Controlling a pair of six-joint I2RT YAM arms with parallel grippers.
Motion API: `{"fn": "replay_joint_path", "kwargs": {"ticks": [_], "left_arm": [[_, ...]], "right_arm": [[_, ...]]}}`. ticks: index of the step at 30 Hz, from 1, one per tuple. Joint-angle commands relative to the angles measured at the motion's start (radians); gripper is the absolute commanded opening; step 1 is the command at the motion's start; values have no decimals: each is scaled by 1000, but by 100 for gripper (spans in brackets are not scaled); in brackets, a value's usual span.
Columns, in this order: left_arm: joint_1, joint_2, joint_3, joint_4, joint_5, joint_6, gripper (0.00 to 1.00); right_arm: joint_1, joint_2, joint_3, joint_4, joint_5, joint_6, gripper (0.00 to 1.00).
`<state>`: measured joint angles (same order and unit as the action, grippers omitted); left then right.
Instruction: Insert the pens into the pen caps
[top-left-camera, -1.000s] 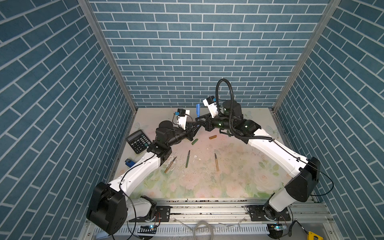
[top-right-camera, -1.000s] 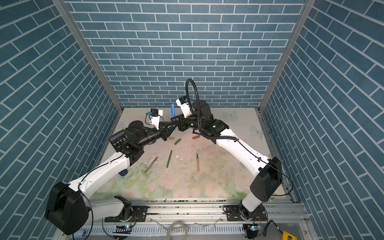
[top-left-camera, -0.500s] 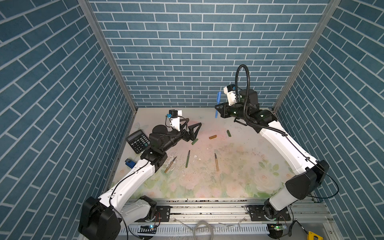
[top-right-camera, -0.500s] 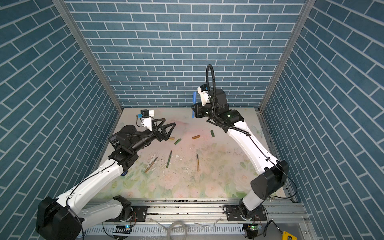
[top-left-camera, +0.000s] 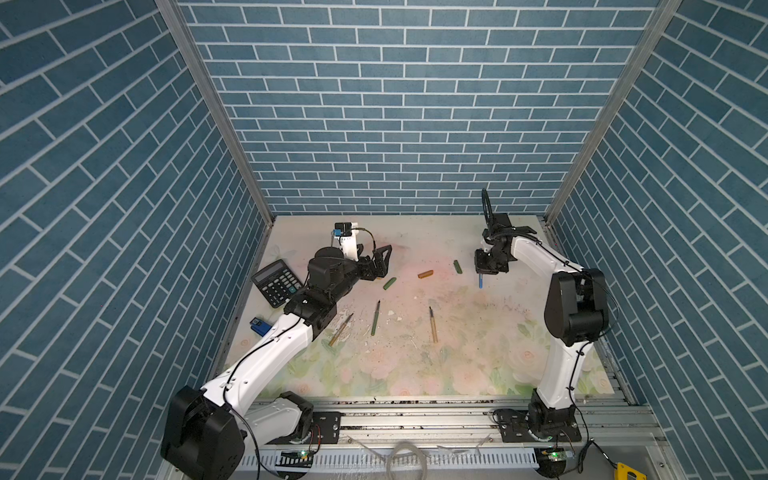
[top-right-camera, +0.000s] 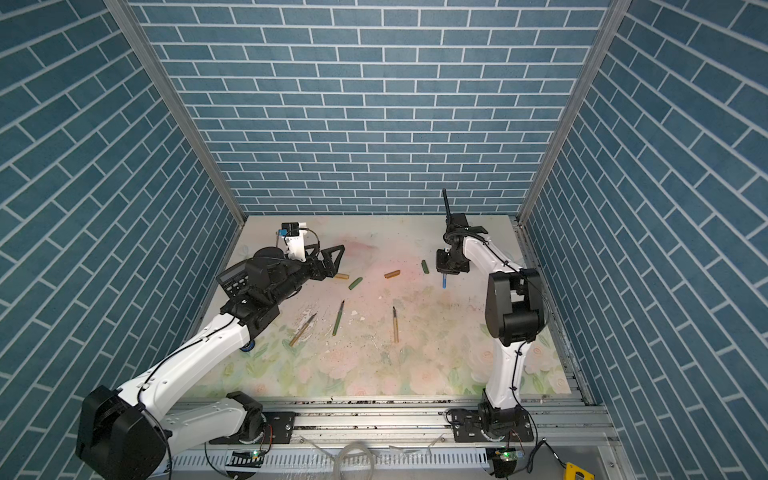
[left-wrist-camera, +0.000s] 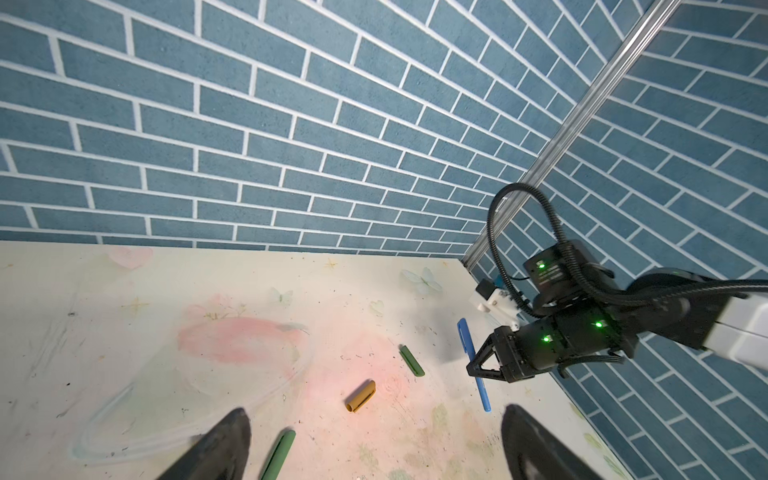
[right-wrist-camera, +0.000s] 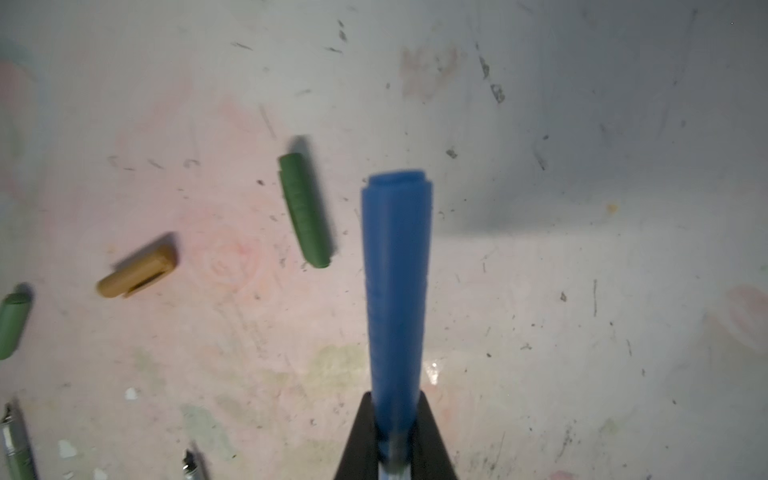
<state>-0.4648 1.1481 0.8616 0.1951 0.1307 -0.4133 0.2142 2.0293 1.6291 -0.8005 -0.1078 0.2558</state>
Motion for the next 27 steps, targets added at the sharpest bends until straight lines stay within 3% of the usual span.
{"fn": "replay_joint_path", "kwargs": {"ticks": [1,13,21,27], "left_arm": [[2,9,33,-16,-13,20,96],[14,48,48,-21,28,11,95],[22,53,53,-23,37,13,95],[26,49,56,-27,44,23,95]], "right_arm": [[-28,88,100,-107,28,-77,4],[-40,257,202,-176,26,-99,13],[-44,263,212,-185,-16,-83,29],[-43,240,234,-208,-19,-78,32]]}}
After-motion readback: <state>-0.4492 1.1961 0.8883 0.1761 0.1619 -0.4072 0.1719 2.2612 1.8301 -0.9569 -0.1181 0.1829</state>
